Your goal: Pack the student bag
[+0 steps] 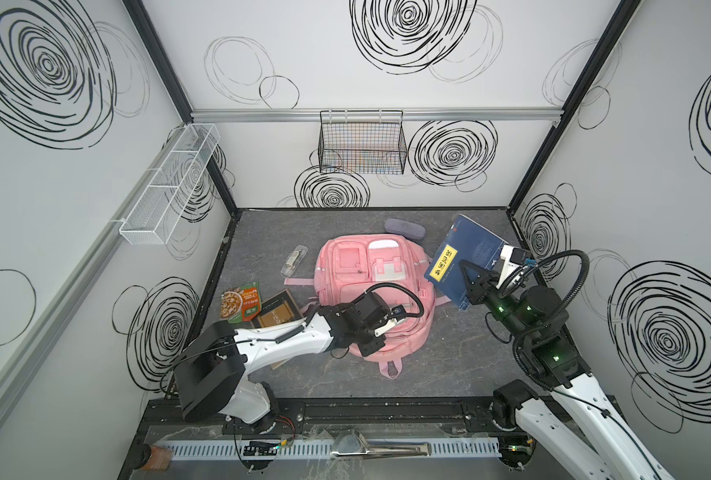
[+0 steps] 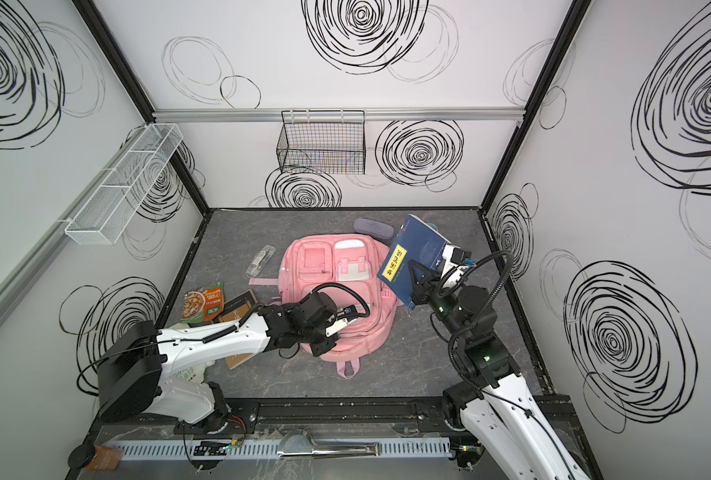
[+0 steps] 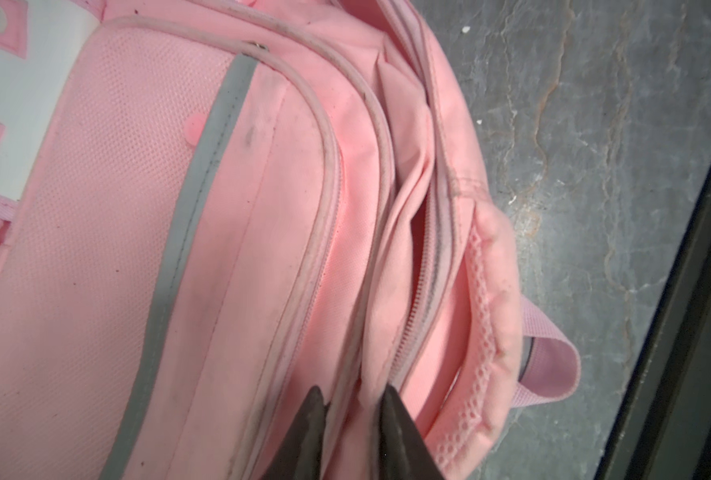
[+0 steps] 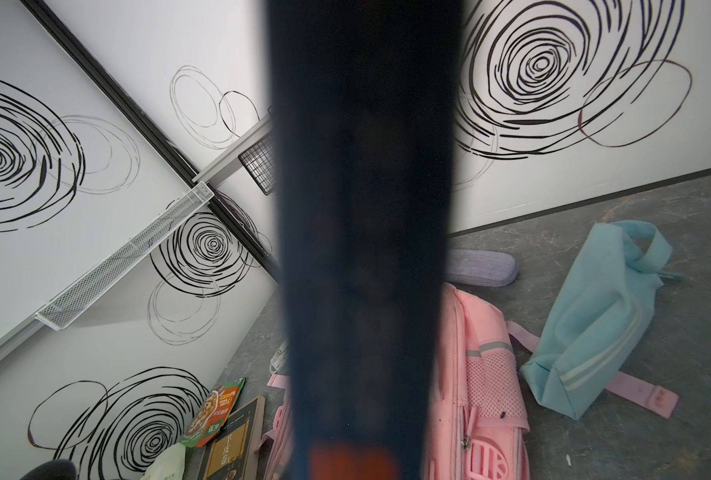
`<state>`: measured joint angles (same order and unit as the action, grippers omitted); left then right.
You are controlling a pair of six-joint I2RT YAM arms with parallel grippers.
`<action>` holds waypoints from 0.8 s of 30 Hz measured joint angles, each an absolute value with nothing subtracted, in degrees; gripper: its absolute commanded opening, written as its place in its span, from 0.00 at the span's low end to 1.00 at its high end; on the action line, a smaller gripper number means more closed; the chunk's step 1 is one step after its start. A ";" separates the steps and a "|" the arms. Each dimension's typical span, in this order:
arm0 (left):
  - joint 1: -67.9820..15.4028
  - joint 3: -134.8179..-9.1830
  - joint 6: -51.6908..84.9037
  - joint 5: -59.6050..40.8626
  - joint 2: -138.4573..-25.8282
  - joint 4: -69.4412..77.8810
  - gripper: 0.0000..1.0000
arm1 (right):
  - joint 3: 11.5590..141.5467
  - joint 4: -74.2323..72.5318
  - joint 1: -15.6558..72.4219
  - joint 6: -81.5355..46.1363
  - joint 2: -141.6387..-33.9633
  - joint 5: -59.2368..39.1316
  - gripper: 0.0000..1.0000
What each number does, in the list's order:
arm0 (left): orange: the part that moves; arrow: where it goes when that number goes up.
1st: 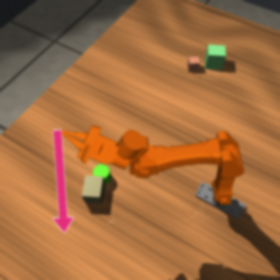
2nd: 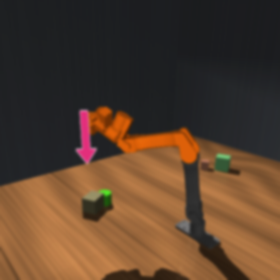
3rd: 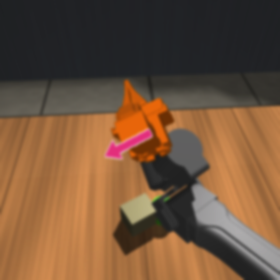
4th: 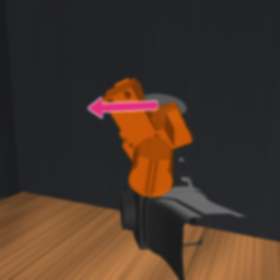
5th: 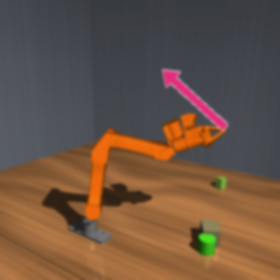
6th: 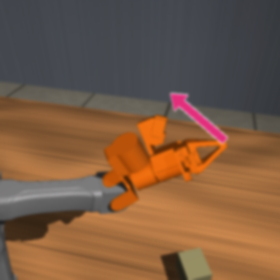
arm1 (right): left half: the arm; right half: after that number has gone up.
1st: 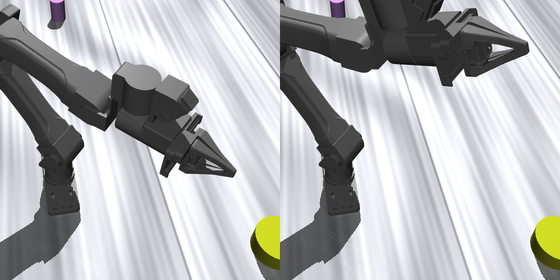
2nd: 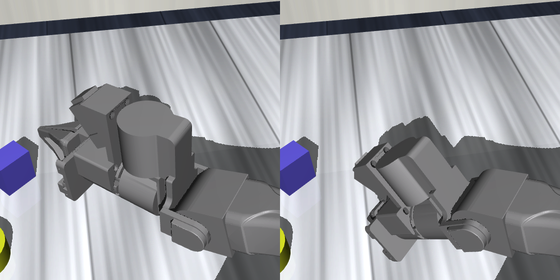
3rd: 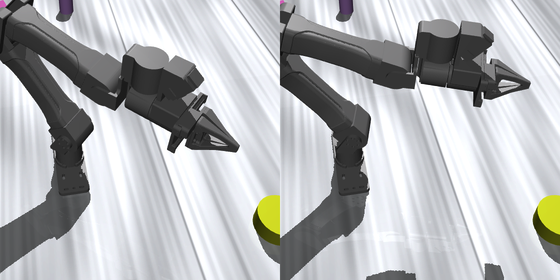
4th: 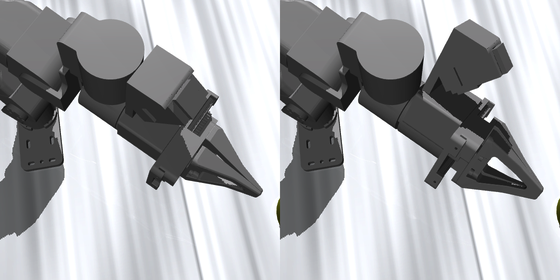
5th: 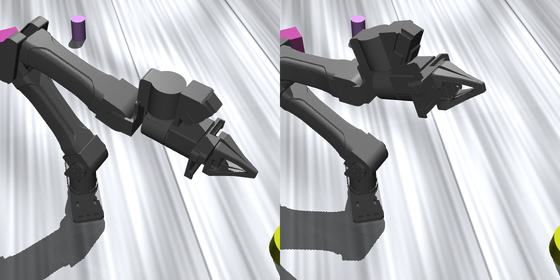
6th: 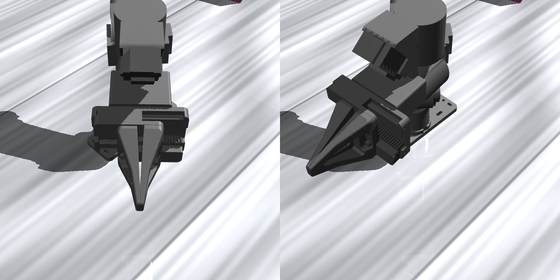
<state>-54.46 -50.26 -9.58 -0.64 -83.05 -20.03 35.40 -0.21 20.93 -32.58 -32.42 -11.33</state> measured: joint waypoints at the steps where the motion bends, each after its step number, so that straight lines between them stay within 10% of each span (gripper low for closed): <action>1: -54.06 -50.26 -9.50 -1.13 -82.67 -19.99 0.25 | 35.40 -0.16 20.93 -32.56 -32.29 -11.31 0.00; 24: -55.18 -50.39 -9.47 -3.27 -85.71 -20.84 0.44 | 34.54 -0.27 20.93 -32.58 -32.34 -11.42 0.00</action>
